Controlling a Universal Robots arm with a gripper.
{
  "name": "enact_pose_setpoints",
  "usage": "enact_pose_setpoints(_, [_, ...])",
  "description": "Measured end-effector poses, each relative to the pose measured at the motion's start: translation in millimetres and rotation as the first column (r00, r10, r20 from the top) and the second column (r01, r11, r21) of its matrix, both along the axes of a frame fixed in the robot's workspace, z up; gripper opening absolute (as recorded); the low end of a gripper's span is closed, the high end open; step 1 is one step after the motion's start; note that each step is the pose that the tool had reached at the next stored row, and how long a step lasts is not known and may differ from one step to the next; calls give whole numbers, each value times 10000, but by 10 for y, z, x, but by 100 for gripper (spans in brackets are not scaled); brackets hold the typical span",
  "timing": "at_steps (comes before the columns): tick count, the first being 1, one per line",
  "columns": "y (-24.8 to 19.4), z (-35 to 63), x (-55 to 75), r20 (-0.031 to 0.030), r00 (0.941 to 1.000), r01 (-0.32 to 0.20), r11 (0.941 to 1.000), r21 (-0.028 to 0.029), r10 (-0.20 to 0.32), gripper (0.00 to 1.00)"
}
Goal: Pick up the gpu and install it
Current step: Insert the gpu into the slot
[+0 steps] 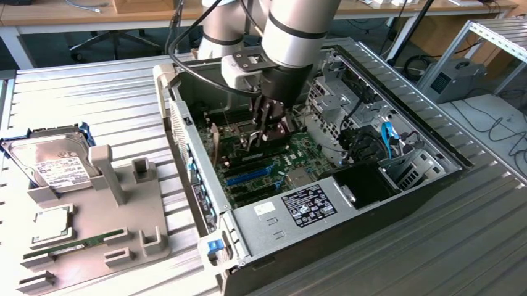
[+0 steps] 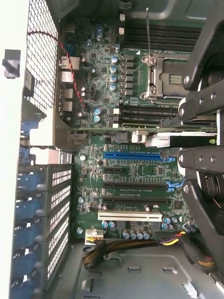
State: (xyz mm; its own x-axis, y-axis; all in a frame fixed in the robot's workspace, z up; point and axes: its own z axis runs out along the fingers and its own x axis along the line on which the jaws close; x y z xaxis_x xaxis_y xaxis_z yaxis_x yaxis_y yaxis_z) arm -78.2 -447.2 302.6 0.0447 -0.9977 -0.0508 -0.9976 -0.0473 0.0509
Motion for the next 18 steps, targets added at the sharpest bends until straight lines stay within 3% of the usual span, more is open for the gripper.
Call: enact_pose_setpoints(18, [-75,-149,-30,0,10000,0,10000,-7,0,26])
